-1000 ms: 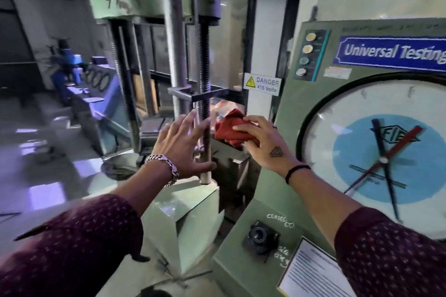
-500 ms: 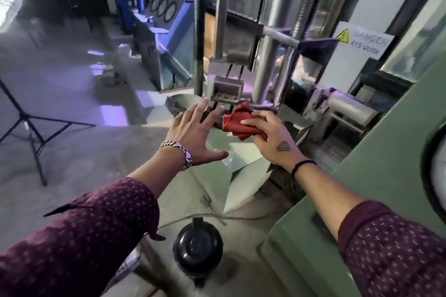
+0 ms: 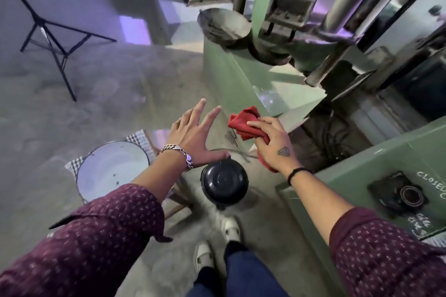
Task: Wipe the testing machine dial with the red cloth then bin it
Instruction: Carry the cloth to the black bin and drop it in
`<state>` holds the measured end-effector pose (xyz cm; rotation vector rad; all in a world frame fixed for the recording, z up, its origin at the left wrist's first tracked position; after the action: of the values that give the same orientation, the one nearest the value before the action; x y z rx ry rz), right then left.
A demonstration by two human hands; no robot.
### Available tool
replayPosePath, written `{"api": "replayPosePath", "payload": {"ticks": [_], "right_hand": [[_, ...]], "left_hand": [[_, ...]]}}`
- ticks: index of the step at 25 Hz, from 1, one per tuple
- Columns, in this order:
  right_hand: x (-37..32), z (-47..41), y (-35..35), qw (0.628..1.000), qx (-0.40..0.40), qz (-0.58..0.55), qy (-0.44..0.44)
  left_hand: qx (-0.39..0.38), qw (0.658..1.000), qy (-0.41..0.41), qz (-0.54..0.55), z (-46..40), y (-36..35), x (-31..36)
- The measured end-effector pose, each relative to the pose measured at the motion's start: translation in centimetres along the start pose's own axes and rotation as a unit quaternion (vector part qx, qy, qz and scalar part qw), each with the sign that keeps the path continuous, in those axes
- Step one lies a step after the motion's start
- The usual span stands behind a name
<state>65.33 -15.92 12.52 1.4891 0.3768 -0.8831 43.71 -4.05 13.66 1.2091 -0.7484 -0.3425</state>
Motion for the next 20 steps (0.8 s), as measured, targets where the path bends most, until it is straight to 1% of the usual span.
{"api": "replayPosePath", "payload": {"ticks": [5,9,12,15,20], "right_hand": [[5.1,0.9,-5.6,0.997,-0.026,-0.027,-0.063],[9.3,2.1,-8.6,0.990,-0.034,-0.045,-0.126],[13.0,3.0,-10.6,0.985,-0.028,-0.054,-0.164],[16.3,4.0,-12.4,0.983,-0.032,-0.054,-0.170],[19.8,4.4,-15.3,0.980,-0.090,-0.049,-0.173]], "left_hand": [[-0.049,0.998,0.041,0.006,0.6,-5.0,-4.2],[-0.085,0.994,0.067,0.024,-0.3,-8.9,-5.5],[-0.127,0.989,0.067,0.037,-1.8,-12.5,-5.7],[-0.162,0.984,0.063,0.044,-3.7,-15.5,-5.6],[-0.190,0.979,0.062,0.040,-5.7,-19.1,-6.1]]}}
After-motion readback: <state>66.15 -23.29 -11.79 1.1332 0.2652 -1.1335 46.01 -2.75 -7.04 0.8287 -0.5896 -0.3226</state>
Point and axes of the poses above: each hand's wrist, its own z-axis away from the middle knuckle, its own y-axis out of the back of the hand, x = y × z, the point moved 3 cm from there along -z, towards the middle knuckle, and after that the axes turned 7 degrees about -x, right-handed, at the moved point
